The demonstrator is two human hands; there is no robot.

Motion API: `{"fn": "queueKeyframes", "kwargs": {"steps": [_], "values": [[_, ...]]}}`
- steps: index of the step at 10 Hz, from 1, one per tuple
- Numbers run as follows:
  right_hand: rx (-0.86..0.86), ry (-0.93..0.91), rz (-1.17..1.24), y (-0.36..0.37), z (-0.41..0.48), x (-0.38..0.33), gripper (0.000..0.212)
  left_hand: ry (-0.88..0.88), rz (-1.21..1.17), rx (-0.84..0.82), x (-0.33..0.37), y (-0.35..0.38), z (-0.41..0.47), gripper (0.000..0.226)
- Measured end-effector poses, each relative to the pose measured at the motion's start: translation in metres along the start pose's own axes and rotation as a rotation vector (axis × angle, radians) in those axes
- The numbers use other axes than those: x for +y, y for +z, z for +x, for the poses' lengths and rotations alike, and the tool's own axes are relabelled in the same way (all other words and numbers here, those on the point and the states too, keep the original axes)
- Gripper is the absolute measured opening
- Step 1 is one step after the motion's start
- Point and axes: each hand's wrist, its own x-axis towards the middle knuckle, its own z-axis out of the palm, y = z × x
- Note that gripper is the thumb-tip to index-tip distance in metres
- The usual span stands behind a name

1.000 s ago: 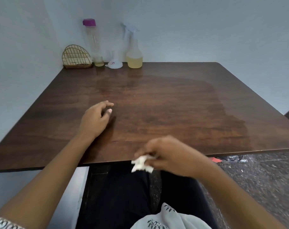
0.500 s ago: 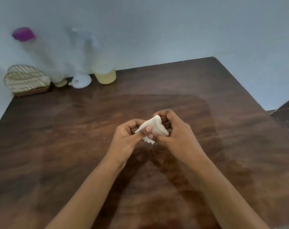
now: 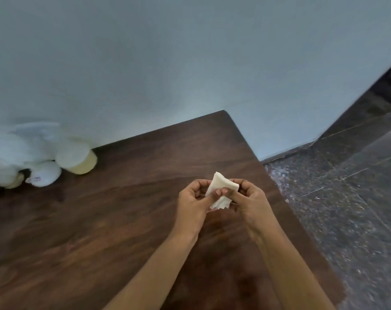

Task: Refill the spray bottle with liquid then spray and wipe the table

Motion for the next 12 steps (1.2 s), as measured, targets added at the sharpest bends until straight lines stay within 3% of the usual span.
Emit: {"fn": "queueKeyframes", "kwargs": {"steps": [2,3,4,5,6,8,10,12], "values": [[0.091,-0.008,0.025,-0.108,0.072,-0.041,0.012,0.066,0.169,-0.024,-0.033,0.126,0.064,0.012],[0.137,0.029,-0.04,-0.163,0.112,-0.053,0.014,0.195,0.565,0.015,-0.05,0.17,0.099,0.019],[0.178,0.048,-0.186,-0.205,0.157,-0.052,0.018,0.25,1.148,0.106,-0.064,0.178,0.138,0.047],[0.219,0.112,-0.256,-0.236,0.197,-0.046,0.02,0.174,1.371,0.179,-0.079,0.17,0.163,0.063],[0.274,0.16,-0.342,-0.259,0.23,-0.037,0.012,0.215,1.491,0.229,-0.093,0.171,0.171,0.071],[0.331,0.219,-0.645,-0.289,0.296,-0.009,0.008,0.205,1.534,0.269,-0.097,0.173,0.177,0.063],[0.254,0.274,-0.926,-0.303,0.341,0.033,0.009,0.229,1.544,0.304,-0.099,0.171,0.179,0.056],[0.123,0.428,-1.106,-0.309,0.355,0.079,0.042,0.261,1.525,0.335,-0.102,0.171,0.181,0.055]]}}
